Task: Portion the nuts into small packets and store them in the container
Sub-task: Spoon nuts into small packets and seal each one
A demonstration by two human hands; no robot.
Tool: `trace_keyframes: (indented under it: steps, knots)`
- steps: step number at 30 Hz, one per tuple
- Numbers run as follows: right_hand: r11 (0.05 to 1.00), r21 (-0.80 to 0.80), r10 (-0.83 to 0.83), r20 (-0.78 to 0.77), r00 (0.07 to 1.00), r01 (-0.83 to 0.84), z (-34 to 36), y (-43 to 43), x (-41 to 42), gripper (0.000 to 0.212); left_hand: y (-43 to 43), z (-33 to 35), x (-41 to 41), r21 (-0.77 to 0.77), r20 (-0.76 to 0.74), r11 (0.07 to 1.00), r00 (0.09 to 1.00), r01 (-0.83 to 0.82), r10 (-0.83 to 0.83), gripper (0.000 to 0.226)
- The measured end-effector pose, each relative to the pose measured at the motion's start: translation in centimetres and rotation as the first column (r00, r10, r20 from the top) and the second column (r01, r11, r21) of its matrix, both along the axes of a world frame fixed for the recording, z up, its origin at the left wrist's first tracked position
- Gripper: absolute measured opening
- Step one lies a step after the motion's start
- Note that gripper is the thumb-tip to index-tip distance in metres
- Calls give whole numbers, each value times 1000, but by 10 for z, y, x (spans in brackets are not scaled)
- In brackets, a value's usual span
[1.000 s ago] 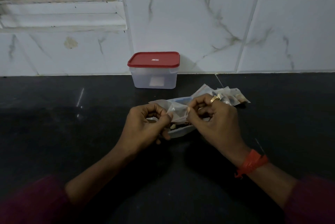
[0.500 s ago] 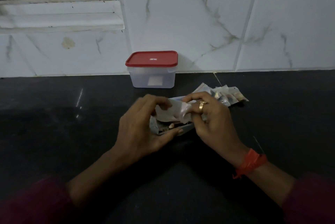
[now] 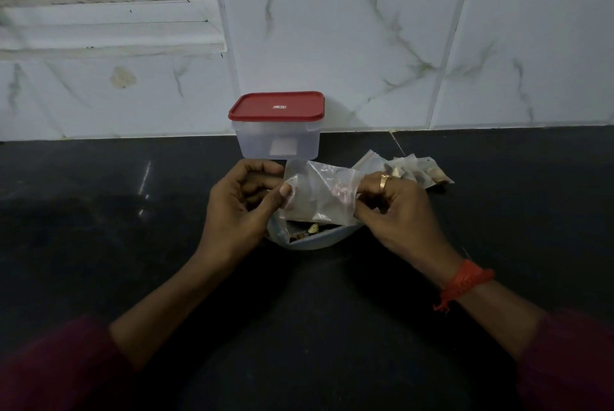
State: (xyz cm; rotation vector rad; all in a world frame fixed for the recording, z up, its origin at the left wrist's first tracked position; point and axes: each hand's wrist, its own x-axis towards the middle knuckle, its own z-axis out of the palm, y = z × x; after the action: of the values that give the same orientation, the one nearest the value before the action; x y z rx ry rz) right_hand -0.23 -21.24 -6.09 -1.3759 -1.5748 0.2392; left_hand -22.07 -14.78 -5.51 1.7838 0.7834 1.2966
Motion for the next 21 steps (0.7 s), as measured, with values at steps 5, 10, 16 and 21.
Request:
trace_keyframes:
  steps: [5,10,16,21]
  knots:
    - [990,-122,65,-104,992,-78,-4,6,1,17,3,0,-3,63,-55,998,998,11,-8,25]
    - [996,-49,66,-60,996,-69,-1,3,-3,8,1,3,-6,245,-136,968,987,-48,84,37]
    - [985,0,173,105,979,-174,1,-5,-12,24,-2,3,-3,707,-506,679,813,201,287,90]
    - [962,37,260,170,950,-270,-1,-6,-16,20,0,-8,-1,717,-545,660,771,225,329,72]
